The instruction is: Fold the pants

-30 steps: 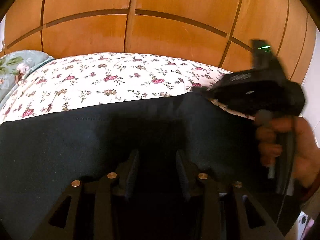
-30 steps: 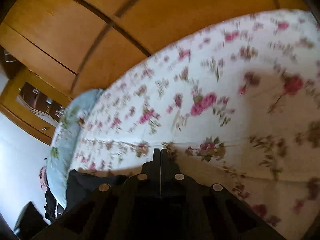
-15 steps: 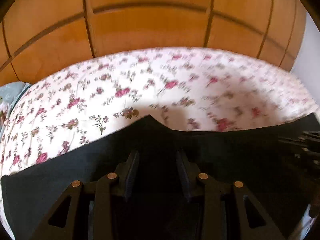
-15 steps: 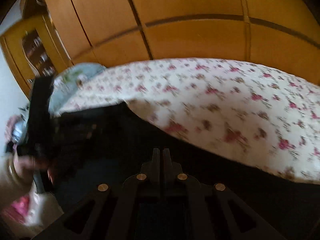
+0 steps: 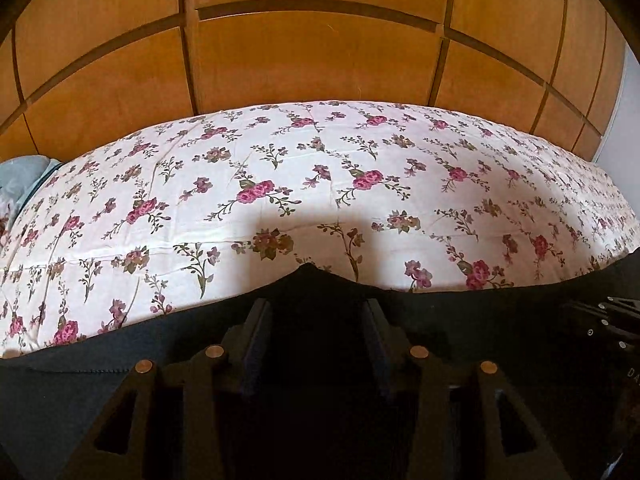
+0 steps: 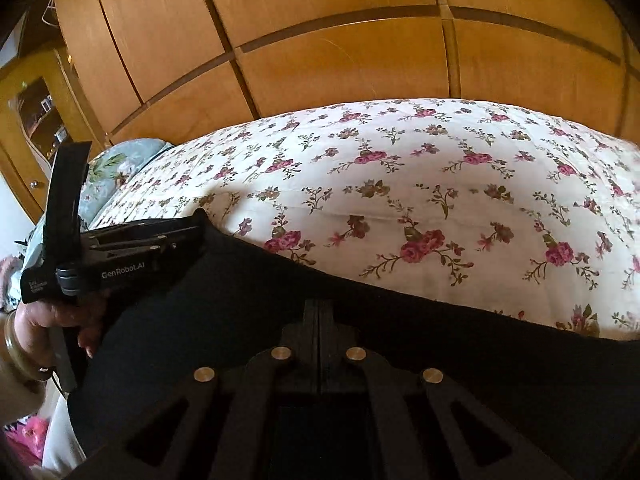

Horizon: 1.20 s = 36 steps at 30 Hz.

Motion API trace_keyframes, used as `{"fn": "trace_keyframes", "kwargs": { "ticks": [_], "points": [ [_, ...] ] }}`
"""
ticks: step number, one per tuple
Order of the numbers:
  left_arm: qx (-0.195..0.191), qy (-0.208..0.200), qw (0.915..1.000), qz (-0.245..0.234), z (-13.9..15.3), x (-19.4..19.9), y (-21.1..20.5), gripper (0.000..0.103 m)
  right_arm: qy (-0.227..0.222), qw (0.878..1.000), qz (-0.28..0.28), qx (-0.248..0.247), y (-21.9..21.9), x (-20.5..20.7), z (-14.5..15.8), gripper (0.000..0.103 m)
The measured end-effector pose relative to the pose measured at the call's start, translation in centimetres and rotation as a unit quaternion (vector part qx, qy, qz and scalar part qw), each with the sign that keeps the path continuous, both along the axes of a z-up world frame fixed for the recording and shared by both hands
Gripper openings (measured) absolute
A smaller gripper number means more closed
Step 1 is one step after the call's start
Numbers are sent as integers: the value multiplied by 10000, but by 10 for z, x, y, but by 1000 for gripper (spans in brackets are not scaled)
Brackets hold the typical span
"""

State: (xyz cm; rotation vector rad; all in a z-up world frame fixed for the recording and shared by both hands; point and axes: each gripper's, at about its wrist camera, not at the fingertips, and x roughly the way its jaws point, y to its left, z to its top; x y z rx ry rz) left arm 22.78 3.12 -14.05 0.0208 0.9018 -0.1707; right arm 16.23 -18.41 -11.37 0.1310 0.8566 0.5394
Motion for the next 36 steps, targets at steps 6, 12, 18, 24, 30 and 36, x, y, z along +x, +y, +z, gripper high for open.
{"fn": "trace_keyframes", "kwargs": {
  "ticks": [6, 12, 18, 24, 30, 36],
  "points": [
    [-19, -9, 10000, -10, 1, -1, 1, 49, 61, 9997, -14, 215, -5, 1, -2, 0],
    [1, 35, 10000, 29, 5, -6, 2, 50, 65, 9996, -7, 275, -6, 1, -4, 0],
    [-71, 138, 9992, 374, 21, -35, 12, 50, 70, 9996, -7, 291, -6, 1, -4, 0],
    [-367, 135, 9965, 735, 28, -79, 26, 50, 52, 9996, -22, 269, -6, -1, -3, 0],
    [-8, -102, 9980, 628, 11, -103, 28, 52, -31, 9998, -211, -41, -4, -13, 13, 6],
    [82, -394, 9972, 628, 6, -117, 26, 53, -163, 9923, -1000, 709, -58, -64, 40, 39]
  ]
}}
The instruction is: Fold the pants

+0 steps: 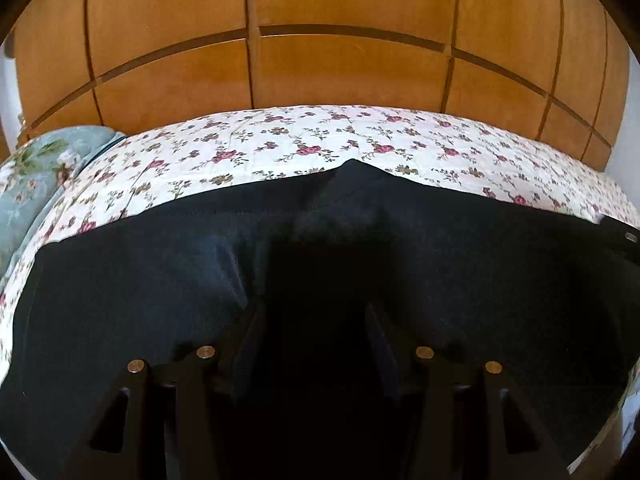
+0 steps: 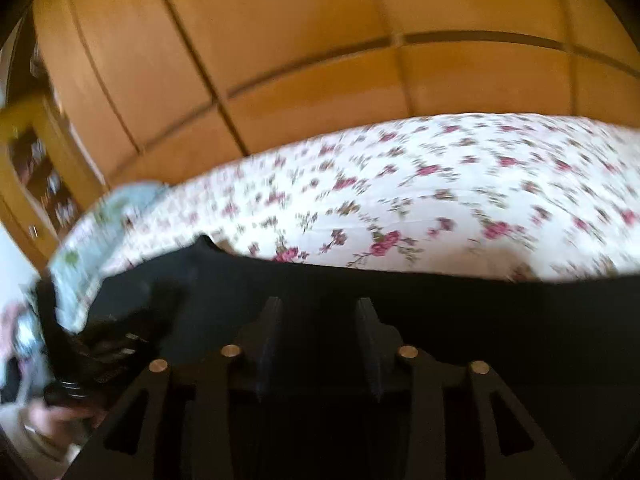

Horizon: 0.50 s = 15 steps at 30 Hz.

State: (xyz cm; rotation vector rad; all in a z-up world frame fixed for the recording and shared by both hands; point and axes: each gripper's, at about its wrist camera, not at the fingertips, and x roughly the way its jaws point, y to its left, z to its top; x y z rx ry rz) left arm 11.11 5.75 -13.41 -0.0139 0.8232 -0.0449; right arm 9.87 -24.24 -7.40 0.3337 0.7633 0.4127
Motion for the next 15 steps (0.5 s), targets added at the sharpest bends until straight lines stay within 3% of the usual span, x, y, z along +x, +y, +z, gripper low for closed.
{"fn": "trace_keyframes", "kwargs": {
  "ticks": [5, 8, 11, 15],
  "points": [
    [-105, -159, 9998, 26, 0, -11, 3, 53, 98, 9960, -809, 356, -68, -45, 0, 39],
    [-224, -159, 9996, 72, 2, -19, 8, 53, 210, 9875, -1443, 606, -119, -72, -5, 39],
    [-296, -139, 9993, 157, 4, -24, 13, 53, 308, 9695, -2287, 827, -170, -99, -14, 39],
    [-218, -125, 9995, 182, 5, -29, 16, 53, 499, 9268, -3425, 1456, -234, -133, -37, 45]
  ]
}}
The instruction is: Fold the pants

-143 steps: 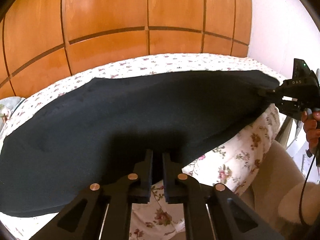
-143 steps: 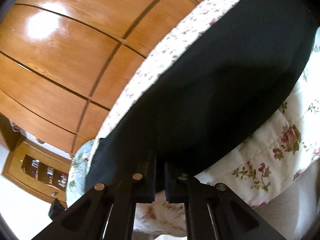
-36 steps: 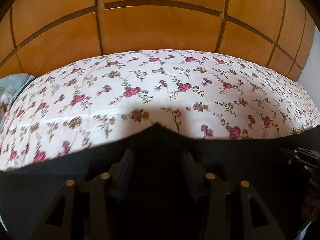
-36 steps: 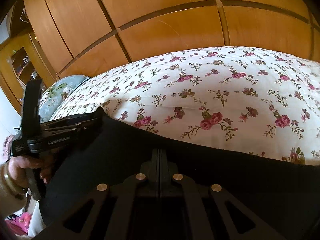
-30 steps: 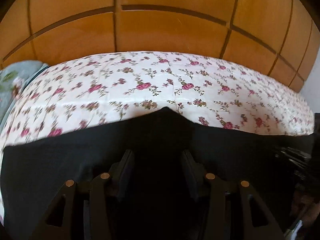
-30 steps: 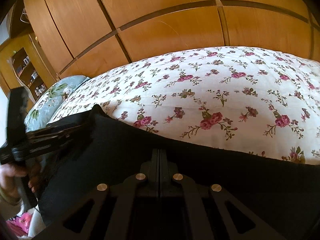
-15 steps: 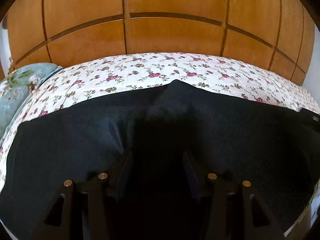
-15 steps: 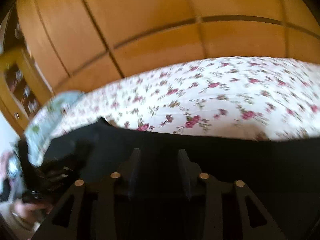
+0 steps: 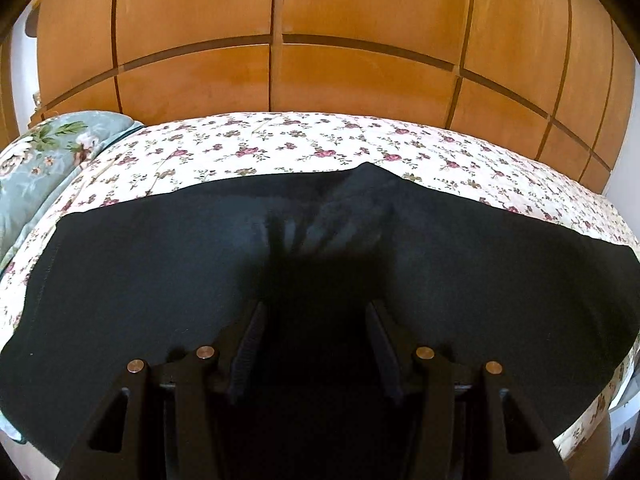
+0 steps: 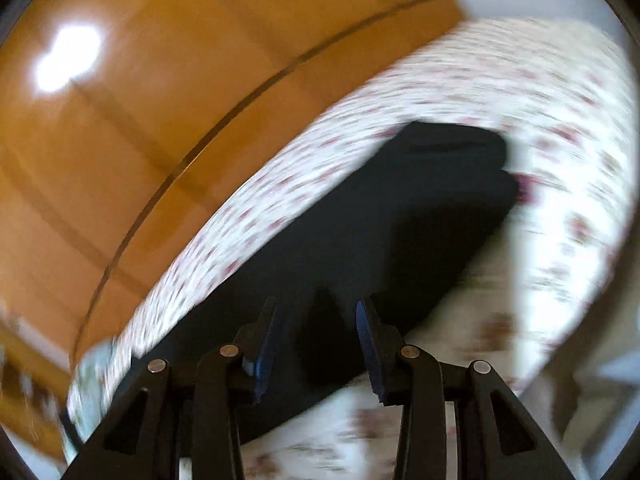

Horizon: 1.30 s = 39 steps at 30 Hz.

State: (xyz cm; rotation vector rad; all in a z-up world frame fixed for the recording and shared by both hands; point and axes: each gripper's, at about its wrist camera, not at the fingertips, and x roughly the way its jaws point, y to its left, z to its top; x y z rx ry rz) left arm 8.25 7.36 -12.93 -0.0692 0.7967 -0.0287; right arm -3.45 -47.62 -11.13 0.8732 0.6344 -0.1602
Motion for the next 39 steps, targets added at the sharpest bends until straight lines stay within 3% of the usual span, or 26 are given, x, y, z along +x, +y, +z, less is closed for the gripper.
{"fn": "trace_keyframes", "kwargs": {
  "ticks": [7, 11, 14, 15, 17, 19, 25, 33, 39],
  "points": [
    [225, 82, 9997, -16, -2, -1, -1, 53, -350, 9884, -663, 1322, -69, 0, -39, 56],
    [206, 124, 9997, 12, -3, 0, -1, 53, -527, 9827, -946, 1503, -86, 12, -44, 56],
    [207, 141, 9997, -2, -3, 1, 0, 54, -457, 9841, -1006, 1390, -93, 25, -44, 39],
    [225, 141, 9996, -11, -3, 1, -1, 54, -412, 9860, -935, 1317, -96, 30, -43, 24],
    [283, 134, 9995, -40, -4, 1, -2, 54, -391, 9904, -861, 1012, -100, 34, -38, 21],
    [303, 131, 9994, -72, -3, 1, -2, 54, -285, 9927, -848, 803, -101, 34, -38, 20],
    [-53, 205, 9998, 2, 2, 0, 9, 54, -216, 9910, -986, 878, -98, 26, -31, 20],
    [-364, -5, 9974, 617, 5, -18, 39, 54, -250, 9979, -597, -59, -61, 33, 44, 20],
    [-478, -80, 9967, 651, 3, -28, 46, 54, -470, 9960, -223, -730, -16, 39, 92, 20]
  ]
}}
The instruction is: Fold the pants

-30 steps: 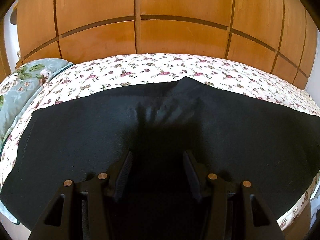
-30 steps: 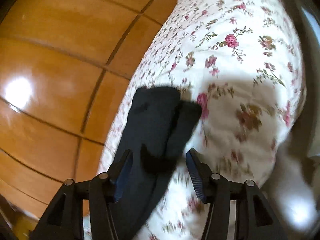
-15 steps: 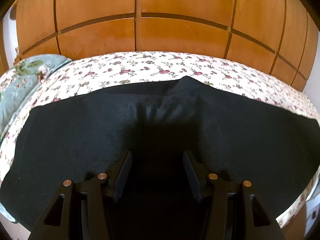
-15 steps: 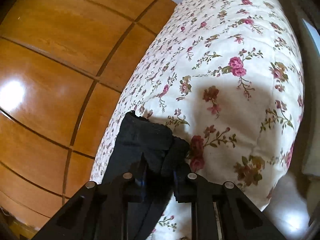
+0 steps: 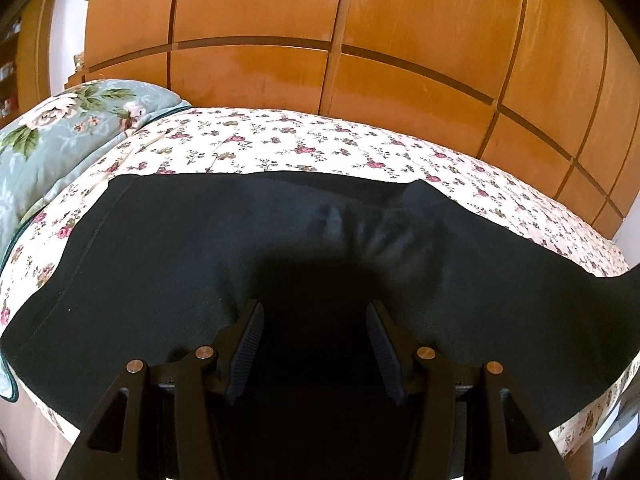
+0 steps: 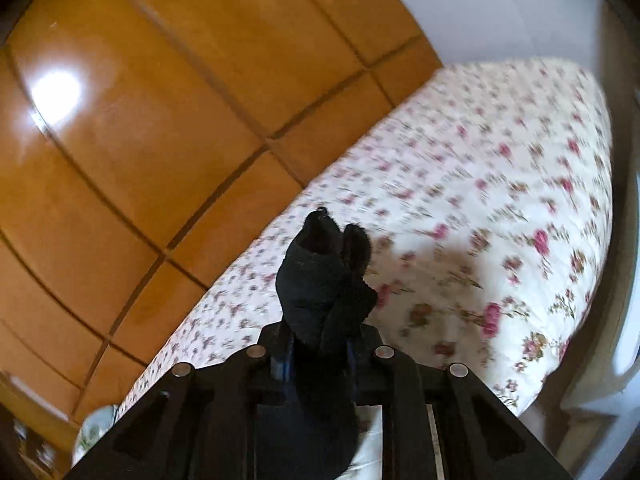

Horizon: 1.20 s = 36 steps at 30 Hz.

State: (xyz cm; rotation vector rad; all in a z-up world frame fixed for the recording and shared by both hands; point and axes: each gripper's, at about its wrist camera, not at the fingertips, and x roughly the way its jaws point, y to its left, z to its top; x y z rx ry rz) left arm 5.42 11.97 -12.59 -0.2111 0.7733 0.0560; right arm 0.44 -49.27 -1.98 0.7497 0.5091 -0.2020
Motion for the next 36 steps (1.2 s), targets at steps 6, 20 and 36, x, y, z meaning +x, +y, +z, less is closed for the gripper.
{"fn": "trace_keyframes", "kwargs": {
  "ticks": [6, 20, 36],
  "points": [
    [-237, -28, 9996, 130, -1, -7, 6, 54, -284, 9976, 331, -543, 50, 2, 40, 20],
    [-457, -81, 9989, 44, -1, -23, 7, 54, -852, 9723, 1819, -1197, 204, 13, 73, 20],
    [-713, -72, 9973, -137, 4, -39, 8, 65, 219, 9220, 3523, -1593, 342, 61, -37, 23]
  ]
}}
